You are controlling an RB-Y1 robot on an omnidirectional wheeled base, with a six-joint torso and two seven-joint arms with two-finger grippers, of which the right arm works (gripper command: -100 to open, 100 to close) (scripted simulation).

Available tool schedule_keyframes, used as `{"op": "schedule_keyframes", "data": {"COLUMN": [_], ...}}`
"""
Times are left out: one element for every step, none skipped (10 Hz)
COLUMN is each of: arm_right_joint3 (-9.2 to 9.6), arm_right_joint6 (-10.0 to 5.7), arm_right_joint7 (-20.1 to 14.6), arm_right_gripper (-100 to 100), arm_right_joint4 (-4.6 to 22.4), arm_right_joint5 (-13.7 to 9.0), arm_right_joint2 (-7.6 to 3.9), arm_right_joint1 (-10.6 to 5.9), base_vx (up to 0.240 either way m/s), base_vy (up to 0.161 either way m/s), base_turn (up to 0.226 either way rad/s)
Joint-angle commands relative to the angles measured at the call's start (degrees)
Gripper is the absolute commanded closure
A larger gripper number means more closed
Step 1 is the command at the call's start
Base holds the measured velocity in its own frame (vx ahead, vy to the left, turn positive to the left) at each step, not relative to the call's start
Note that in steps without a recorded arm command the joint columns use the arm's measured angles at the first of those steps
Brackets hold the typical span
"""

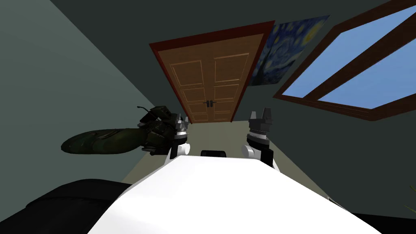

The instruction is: Pull the door open

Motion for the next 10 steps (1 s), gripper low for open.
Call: {"op": "schedule_keyframes", "data": {"arm_right_joint3": [-0.32,-0.41,-0.58,-0.81,-1.06,-1.33,-1.65,-1.97,-2.32,-2.51], "arm_right_joint6": [0.41,0.53,0.76,1.05,1.38,1.73,2.14,2.56,3.02,3.27], "arm_right_joint7": [-0.8,-1.0,-1.4,-1.9,-2.5,-3.2,-3.9,-4.7,-5.5,-6.0], "arm_right_gripper": [-100,-100,-100,-100,-100,-100,-100,-100,-100,-100], "arm_right_joint4": [1.2,1.5,2.2,3.0,4.0,5.0,6.2,7.4,8.7,9.4], "arm_right_joint5": [0.4,0.5,0.8,1.1,1.4,1.8,2.2,2.6,3.1,3.3], "arm_right_joint2": [-0.58,-0.73,-1.02,-1.36,-1.72,-2.08,-2.47,-2.85,-3.23,-3.42], "arm_right_joint1": [-0.42,-0.54,-0.78,-1.07,-1.41,-1.76,-2.19,-2.62,-3.09,-3.34], "base_vx": [0.091,0.166,0.179,0.166,0.177,0.214,0.206,0.196,0.177,0.155], "base_vy": [0.113,0.002,-0.006,0.023,0.028,-0.004,0.028,0.052,0.080,0.050], "base_turn": [-0.004,0.069,0.049,0.044,0.046,0.053,0.075,0.055,0.070,0.046]}}
